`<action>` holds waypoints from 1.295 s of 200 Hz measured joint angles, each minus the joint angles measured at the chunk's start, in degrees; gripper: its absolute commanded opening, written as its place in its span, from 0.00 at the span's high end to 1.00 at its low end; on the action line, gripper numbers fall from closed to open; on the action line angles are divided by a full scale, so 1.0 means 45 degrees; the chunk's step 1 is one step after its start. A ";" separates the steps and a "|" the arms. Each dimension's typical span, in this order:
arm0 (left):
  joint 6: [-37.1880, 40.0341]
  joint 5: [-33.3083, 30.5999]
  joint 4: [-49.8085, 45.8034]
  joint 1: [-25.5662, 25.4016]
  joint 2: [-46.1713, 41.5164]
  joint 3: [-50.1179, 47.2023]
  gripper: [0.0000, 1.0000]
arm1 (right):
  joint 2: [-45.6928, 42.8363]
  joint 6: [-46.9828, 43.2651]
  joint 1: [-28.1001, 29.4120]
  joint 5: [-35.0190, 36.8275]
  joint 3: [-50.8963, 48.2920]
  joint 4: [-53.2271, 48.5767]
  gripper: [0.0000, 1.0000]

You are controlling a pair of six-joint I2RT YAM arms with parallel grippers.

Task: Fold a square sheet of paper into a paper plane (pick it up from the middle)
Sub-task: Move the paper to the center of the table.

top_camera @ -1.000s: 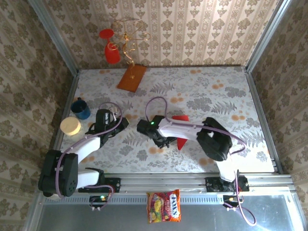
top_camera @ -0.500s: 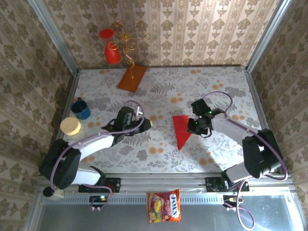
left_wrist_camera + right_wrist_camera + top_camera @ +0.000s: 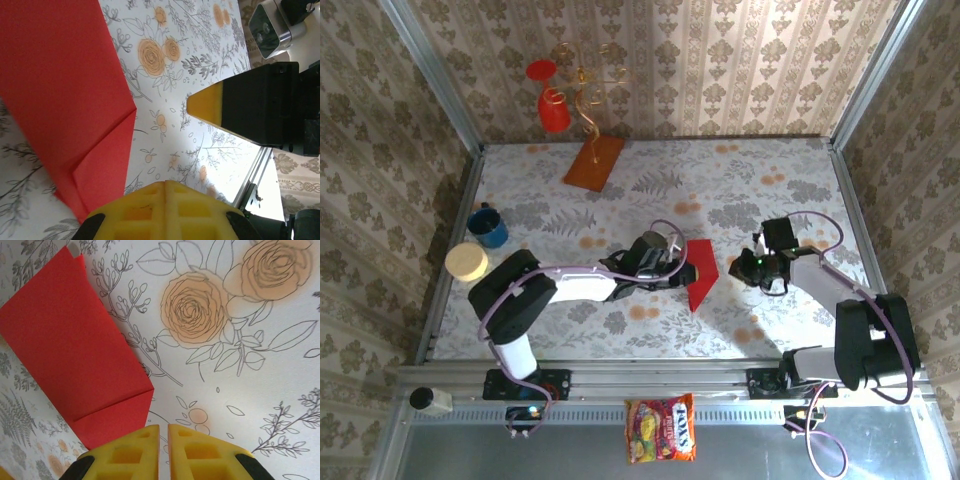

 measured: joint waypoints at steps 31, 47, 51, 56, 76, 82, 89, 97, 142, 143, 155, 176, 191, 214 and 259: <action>-0.0180 -0.0068 0.0107 -0.0058 0.0578 0.0189 1.00 | 0.0092 0.0194 0.0000 -0.0544 -0.0471 0.0675 0.87; -0.0180 -0.0117 0.0039 -0.0015 0.0942 0.0364 1.00 | 0.0092 0.0287 0.0000 -0.0787 -0.0709 0.0933 0.86; -0.0180 -0.0117 0.0034 0.0029 0.1083 0.0432 1.00 | 0.0087 0.0291 0.0000 -0.0835 -0.0772 0.0986 0.86; -0.0180 -0.0112 0.0034 0.0053 0.1258 0.0515 1.00 | 0.0068 0.0325 0.0005 -0.0884 -0.0845 0.1054 0.85; -0.0165 -0.0092 -0.0083 0.0277 0.1783 0.0753 1.00 | -0.0117 0.0398 0.0068 -0.1059 -0.1127 0.1122 0.82; -0.0126 -0.0092 -0.0165 0.0374 0.1880 0.0792 1.00 | -0.0223 0.0442 0.0107 -0.1098 -0.1200 0.1127 0.81; -0.0073 -0.0063 -0.0262 0.0505 0.1967 0.0826 1.00 | -0.0355 0.0491 0.0175 -0.1112 -0.1273 0.1122 0.80; -0.0010 -0.0034 -0.0389 0.0665 0.2016 0.0826 1.00 | -0.0510 0.0520 0.0262 -0.1127 -0.1326 0.1122 0.79; 0.0656 0.0384 -0.1117 0.1428 0.2011 0.0767 1.00 | -0.1200 0.0797 0.0884 -0.1185 -0.1413 0.1161 0.69; 0.0670 0.0393 -0.1122 0.1443 0.2011 0.0758 1.00 | -0.1200 0.0811 0.0899 -0.1180 -0.1413 0.1161 0.69; 0.0860 0.0563 -0.1219 0.1642 0.2011 0.0646 1.00 | -0.1205 0.0894 0.1175 -0.1175 -0.1418 0.1209 0.67; 0.1326 0.0937 -0.1360 0.1953 0.1812 0.0393 1.00 | -0.1190 0.1025 0.1758 -0.1112 -0.1413 0.1316 0.64; 0.1753 0.1151 -0.1676 0.2200 0.1583 0.0214 1.00 | -0.1093 0.1214 0.2259 -0.1049 -0.1413 0.1506 0.62; 0.2467 0.1467 -0.2191 0.2579 0.1200 -0.0112 1.00 | -0.0835 0.1443 0.2977 -0.0942 -0.1413 0.1744 0.58; 0.3837 0.2409 -0.2822 0.3138 0.0879 -0.0442 1.00 | -0.0665 0.2035 0.4031 -0.0695 -0.1418 0.2229 0.52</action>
